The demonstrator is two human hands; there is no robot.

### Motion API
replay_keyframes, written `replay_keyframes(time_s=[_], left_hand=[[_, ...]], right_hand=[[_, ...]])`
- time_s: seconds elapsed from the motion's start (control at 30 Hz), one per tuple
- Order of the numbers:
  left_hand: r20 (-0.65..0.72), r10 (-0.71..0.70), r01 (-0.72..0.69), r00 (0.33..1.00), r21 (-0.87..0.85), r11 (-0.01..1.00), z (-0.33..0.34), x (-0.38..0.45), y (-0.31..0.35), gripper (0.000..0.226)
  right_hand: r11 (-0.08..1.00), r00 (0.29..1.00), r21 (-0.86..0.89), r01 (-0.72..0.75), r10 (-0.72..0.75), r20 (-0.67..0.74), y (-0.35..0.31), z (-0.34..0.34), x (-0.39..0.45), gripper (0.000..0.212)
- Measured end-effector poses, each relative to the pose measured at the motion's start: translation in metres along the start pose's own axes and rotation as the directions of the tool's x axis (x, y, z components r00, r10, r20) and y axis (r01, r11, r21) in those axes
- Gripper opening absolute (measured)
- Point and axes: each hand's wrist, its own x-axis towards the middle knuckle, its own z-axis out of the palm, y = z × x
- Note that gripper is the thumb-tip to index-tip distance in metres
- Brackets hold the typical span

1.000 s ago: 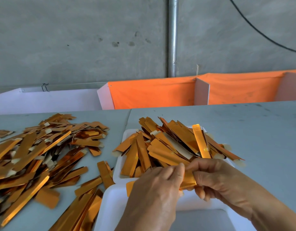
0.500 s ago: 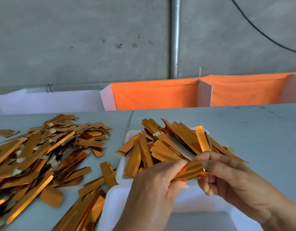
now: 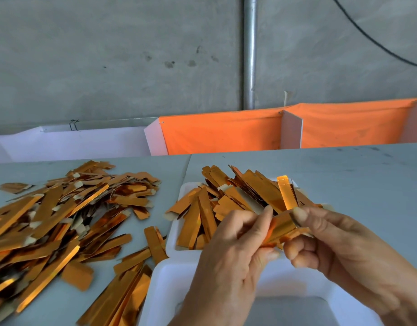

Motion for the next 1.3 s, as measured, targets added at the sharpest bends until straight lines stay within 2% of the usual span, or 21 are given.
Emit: replay_keyframes(time_s=[0.1, 0.23, 0.37, 0.57, 0.67, 0.77, 0.83, 1.1, 1.3], left_hand=[[-0.030, -0.041, 0.040, 0.999, -0.034, 0.999, 0.001, 0.000, -0.001, 0.053], [-0.071, -0.151, 0.133, 0.986, -0.210, 0.969, 0.000, -0.001, -0.003, 0.056], [-0.057, -0.120, 0.102, 0.991, -0.250, 0.963, 0.001, -0.001, -0.003, 0.060], [-0.109, -0.056, 0.044, 0.993, -0.109, 0.993, 0.001, 0.000, -0.002, 0.045], [-0.104, -0.092, 0.072, 0.990, -0.180, 0.981, -0.002, 0.000, -0.001, 0.046], [-0.097, -0.176, 0.141, 0.980, -0.294, 0.945, -0.004, -0.001, -0.001, 0.049], [-0.057, -0.230, 0.194, 0.971, -0.365, 0.910, -0.005, -0.001, -0.002, 0.041], [-0.005, -0.259, 0.232, 0.966, -0.427, 0.874, -0.009, -0.002, -0.002, 0.030], [-0.024, -0.239, 0.210, 0.971, -0.396, 0.894, -0.009, -0.002, -0.004, 0.032]], right_hand=[[1.000, 0.999, 0.029, 0.000, 0.001, -0.035, 0.001, 0.000, 0.001, 0.062], [0.996, 0.999, 0.084, 0.018, -0.014, -0.043, 0.000, -0.001, 0.001, 0.062], [0.993, 0.997, 0.093, 0.071, -0.068, -0.028, -0.001, -0.002, 0.001, 0.056], [0.992, 0.991, 0.004, 0.126, -0.126, -0.039, 0.002, -0.001, 0.002, 0.054], [0.986, 0.986, -0.018, 0.166, -0.166, -0.030, 0.003, 0.001, 0.003, 0.053], [0.970, 0.976, -0.114, 0.213, -0.217, -0.021, 0.002, 0.003, 0.003, 0.055], [0.956, 0.971, -0.184, 0.230, -0.237, -0.015, 0.003, 0.002, 0.003, 0.057], [0.908, 0.956, -0.297, 0.294, -0.283, 0.081, -0.004, 0.001, -0.005, 0.053], [0.880, 0.946, -0.357, 0.313, -0.323, 0.034, 0.000, 0.001, -0.003, 0.010]])
